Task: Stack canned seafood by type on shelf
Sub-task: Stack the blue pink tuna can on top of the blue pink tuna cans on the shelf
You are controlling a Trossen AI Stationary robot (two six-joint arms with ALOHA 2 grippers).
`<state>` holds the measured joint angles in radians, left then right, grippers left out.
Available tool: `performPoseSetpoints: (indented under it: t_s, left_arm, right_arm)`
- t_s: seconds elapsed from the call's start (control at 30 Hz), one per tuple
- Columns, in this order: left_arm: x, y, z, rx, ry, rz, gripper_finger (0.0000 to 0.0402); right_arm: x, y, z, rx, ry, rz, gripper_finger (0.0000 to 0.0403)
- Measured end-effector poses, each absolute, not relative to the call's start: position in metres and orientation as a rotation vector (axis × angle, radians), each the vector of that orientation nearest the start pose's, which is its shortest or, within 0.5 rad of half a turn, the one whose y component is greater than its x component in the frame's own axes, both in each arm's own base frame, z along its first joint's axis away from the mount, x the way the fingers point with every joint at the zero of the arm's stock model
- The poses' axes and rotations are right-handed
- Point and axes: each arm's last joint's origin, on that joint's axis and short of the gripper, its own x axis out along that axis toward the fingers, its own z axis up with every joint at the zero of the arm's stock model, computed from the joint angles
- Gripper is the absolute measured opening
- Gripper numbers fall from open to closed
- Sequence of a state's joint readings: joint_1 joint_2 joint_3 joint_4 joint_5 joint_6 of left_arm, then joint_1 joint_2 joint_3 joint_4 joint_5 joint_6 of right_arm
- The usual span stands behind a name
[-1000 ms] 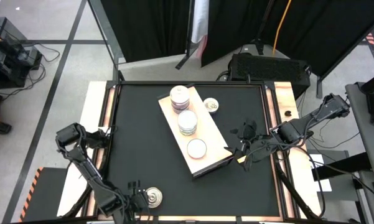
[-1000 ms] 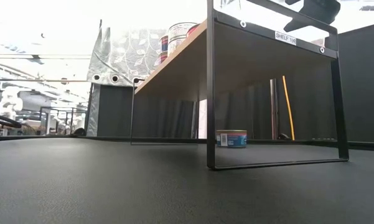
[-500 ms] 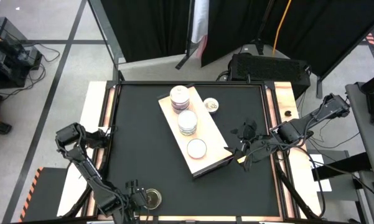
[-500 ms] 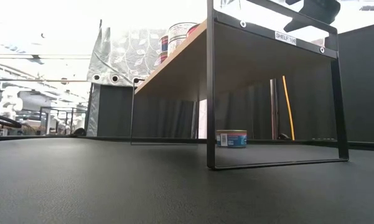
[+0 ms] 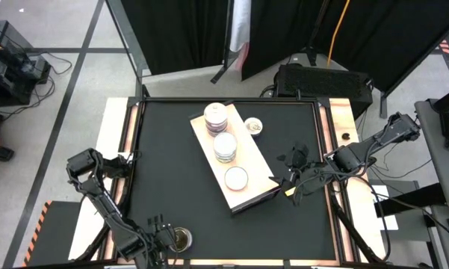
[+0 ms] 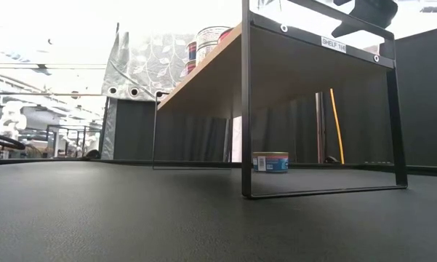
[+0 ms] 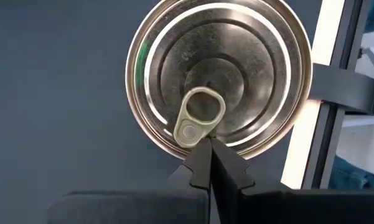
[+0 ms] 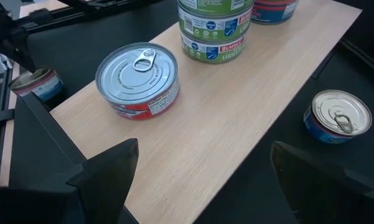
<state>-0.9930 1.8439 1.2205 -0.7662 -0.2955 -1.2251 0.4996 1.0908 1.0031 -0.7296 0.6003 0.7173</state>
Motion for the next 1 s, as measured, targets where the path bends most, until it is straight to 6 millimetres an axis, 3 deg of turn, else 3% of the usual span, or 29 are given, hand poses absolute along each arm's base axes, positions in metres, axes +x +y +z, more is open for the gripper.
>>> performPoseSetpoints:
  t_s: [0.43,0.67,0.87,1.0]
  left_arm:
    - [0.185,-0.288,0.159,-0.233,1.243,0.210,0.0005]
    - [0.183,-0.290,0.152,-0.229,1.282,0.215,0.0005]
    - [0.168,-0.283,0.185,-0.363,1.417,0.283,0.0005]
    - [0.156,-0.286,0.217,-0.443,1.374,0.207,0.0006]
  right_arm:
    - [0.202,0.117,0.332,0.238,0.394,-0.078,0.0359]
    - [0.203,0.121,0.332,0.223,0.380,-0.059,0.0359]
    - [0.203,0.121,0.332,0.219,0.380,-0.059,0.0359]
    - [0.203,0.121,0.332,0.205,0.381,-0.056,0.0359]
